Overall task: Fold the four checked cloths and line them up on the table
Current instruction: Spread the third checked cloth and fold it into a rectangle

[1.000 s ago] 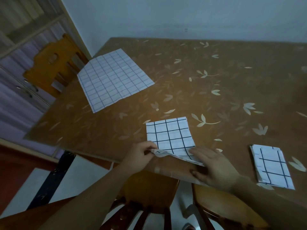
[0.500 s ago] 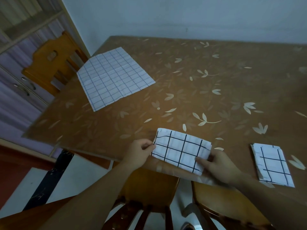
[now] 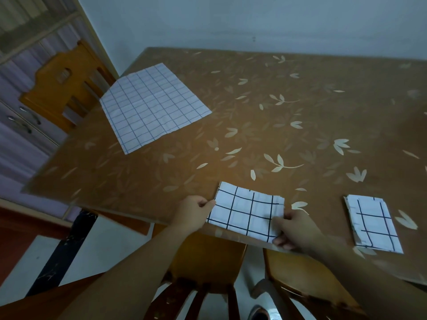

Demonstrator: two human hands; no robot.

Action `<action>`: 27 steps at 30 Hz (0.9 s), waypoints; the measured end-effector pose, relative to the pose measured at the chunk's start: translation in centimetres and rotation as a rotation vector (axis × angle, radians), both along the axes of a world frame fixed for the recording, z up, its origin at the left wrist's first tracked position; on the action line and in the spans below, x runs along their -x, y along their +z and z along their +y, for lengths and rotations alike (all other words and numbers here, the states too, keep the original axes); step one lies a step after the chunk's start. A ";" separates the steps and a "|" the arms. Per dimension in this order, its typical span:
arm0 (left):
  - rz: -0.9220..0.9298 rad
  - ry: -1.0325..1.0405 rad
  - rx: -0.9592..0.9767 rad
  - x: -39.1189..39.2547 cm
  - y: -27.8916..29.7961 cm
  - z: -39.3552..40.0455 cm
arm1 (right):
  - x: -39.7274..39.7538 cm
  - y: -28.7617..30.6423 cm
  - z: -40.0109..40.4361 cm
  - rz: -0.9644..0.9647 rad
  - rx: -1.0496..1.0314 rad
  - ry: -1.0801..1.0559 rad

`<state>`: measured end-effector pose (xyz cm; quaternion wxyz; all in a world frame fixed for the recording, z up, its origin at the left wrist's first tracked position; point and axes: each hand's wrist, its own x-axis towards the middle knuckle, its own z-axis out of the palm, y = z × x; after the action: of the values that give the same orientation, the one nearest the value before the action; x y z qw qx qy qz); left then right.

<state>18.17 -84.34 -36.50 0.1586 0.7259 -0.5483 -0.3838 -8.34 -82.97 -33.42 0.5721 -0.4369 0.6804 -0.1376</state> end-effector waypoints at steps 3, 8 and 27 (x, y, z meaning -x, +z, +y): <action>-0.010 -0.002 -0.044 0.2 0.2 0.0 | -0.2 0.0 -0.1 0.030 -0.010 0.003; -0.076 -0.014 -0.043 0.2 -0.1 -0.1 | -0.5 0.3 -0.4 0.083 -0.055 -0.004; -0.041 -0.161 -0.039 1.2 1.1 -0.5 | 0.5 -1.0 -4.7 0.499 0.264 0.053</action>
<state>16.96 -84.85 -35.44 0.1019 0.6901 -0.6005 -0.3909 -8.83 -87.68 -34.39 0.3282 -0.5457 0.7648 -0.0982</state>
